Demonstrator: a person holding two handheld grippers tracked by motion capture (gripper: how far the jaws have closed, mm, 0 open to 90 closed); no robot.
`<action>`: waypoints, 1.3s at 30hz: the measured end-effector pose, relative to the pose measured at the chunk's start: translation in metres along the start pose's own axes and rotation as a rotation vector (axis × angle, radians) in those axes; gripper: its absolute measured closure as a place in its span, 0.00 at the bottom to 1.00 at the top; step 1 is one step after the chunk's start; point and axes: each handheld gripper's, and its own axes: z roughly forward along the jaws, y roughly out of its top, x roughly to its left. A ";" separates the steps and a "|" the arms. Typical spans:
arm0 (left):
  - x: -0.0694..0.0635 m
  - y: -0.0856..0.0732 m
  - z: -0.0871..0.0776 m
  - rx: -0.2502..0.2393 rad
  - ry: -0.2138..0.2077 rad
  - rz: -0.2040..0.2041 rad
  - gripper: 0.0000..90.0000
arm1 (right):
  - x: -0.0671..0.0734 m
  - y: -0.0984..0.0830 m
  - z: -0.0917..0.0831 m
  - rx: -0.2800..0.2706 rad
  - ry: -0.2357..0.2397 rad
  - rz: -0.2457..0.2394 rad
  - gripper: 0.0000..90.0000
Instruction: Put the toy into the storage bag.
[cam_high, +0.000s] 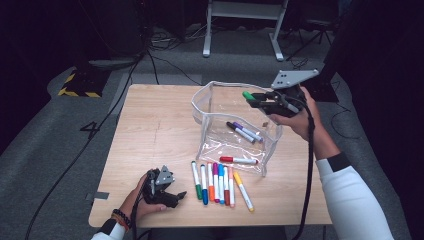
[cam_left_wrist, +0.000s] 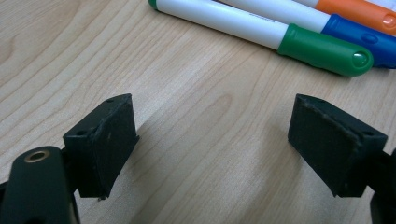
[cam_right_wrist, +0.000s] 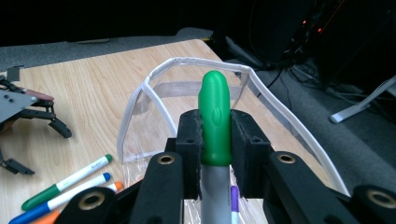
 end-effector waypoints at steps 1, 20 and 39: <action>0.000 0.000 0.000 0.000 0.001 0.000 0.17 | 0.000 0.002 0.007 0.019 0.000 0.001 0.83; 0.000 0.000 0.000 -0.001 0.001 0.000 0.17 | -0.025 -0.026 0.081 0.430 0.047 0.073 0.83; 0.000 0.000 0.000 -0.001 0.001 0.000 0.17 | 0.004 -0.029 0.084 0.544 0.177 -0.011 0.72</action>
